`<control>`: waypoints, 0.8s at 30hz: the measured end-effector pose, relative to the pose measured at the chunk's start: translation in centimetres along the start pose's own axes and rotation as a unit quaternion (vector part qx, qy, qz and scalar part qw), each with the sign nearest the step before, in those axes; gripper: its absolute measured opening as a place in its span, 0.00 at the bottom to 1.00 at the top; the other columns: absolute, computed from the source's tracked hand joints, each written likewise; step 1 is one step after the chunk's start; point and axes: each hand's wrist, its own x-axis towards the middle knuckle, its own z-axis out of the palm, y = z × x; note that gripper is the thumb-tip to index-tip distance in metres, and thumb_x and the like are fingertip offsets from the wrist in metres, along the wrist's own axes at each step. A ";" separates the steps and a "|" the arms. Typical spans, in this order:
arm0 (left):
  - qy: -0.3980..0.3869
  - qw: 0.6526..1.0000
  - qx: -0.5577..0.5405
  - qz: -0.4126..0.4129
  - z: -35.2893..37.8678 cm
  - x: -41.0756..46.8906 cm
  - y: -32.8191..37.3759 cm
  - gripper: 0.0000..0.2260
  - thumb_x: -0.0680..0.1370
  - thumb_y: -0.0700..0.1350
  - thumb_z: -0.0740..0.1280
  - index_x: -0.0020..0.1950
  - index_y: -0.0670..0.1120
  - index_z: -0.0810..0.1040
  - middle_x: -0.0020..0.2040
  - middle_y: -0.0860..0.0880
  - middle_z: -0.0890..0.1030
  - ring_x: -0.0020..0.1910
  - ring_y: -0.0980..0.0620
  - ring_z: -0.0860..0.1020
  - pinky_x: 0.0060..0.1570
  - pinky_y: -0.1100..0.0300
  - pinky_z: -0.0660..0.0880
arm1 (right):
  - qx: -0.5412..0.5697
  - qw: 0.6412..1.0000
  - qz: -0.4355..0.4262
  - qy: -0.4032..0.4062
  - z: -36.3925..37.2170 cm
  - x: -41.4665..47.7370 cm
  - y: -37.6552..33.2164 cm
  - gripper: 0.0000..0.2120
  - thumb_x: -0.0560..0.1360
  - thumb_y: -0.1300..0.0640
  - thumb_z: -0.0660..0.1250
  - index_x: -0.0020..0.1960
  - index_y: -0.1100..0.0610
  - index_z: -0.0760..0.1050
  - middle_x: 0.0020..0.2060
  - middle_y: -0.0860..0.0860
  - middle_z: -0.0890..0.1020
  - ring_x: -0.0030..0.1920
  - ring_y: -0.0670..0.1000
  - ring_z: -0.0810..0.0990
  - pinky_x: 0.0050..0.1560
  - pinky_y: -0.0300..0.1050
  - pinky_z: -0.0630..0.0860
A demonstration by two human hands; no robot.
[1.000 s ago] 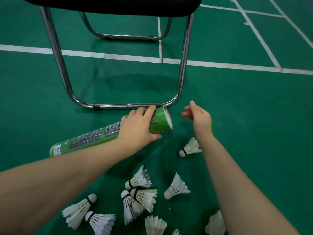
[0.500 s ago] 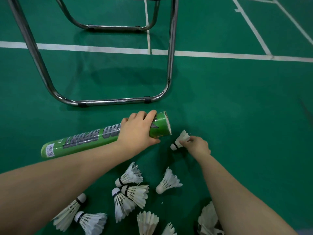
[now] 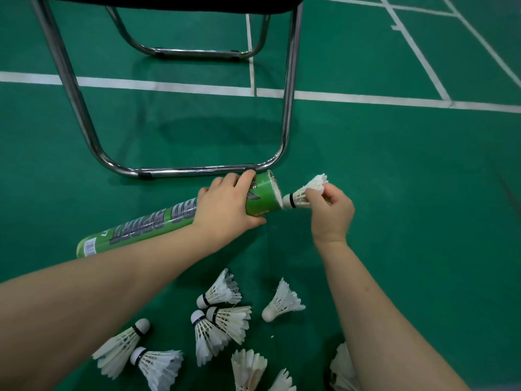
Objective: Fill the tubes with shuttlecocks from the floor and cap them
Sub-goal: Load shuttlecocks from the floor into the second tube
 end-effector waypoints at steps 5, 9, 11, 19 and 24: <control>0.012 1.000 -0.017 -0.011 -1.2 0.1 -0.4 0.39 0.64 0.62 0.72 0.69 0.53 0.60 0.63 0.48 0.71 0.62 0.44 0.68 0.57 0.48 0.68 | 0.035 0.997 -0.063 0.017 0.8 -0.2 -2.7 0.17 0.68 0.57 0.64 0.23 0.49 0.63 0.21 0.44 0.65 0.29 0.45 0.60 0.31 0.40 0.57; 0.019 0.999 -0.029 -0.020 -1.7 -0.2 -0.2 0.39 0.64 0.61 0.73 0.69 0.52 0.60 0.63 0.48 0.71 0.62 0.45 0.68 0.57 0.48 0.67 | -0.055 0.973 -0.070 -0.212 2.1 -0.9 -4.8 0.20 0.76 0.53 0.63 0.26 0.55 0.71 0.23 0.43 0.69 0.28 0.43 0.65 0.31 0.42 0.63; 0.030 0.999 -0.036 -0.020 -2.0 -0.4 -0.2 0.39 0.64 0.61 0.73 0.69 0.52 0.60 0.62 0.47 0.71 0.62 0.44 0.68 0.56 0.48 0.67 | -0.128 0.943 -0.065 -0.301 2.3 -1.0 -5.6 0.23 0.79 0.47 0.58 0.30 0.58 0.75 0.28 0.49 0.74 0.32 0.47 0.69 0.35 0.45 0.67; 0.062 0.996 -0.054 -0.027 -2.5 -1.0 -0.5 0.39 0.63 0.59 0.74 0.70 0.50 0.62 0.62 0.47 0.71 0.61 0.43 0.68 0.56 0.48 0.66 | -0.157 0.896 -0.034 -0.415 2.9 -0.7 -8.1 0.10 0.73 0.50 0.68 0.36 0.54 0.80 0.34 0.50 0.77 0.37 0.46 0.73 0.41 0.42 0.69; 0.059 0.995 -0.072 -0.024 -2.7 -1.2 -0.5 0.38 0.64 0.59 0.73 0.70 0.52 0.62 0.62 0.48 0.71 0.61 0.45 0.68 0.56 0.49 0.66 | -0.136 0.889 -0.016 -0.438 3.8 -1.5 -8.2 0.06 0.73 0.53 0.69 0.38 0.48 0.75 0.36 0.45 0.77 0.38 0.43 0.75 0.39 0.35 0.71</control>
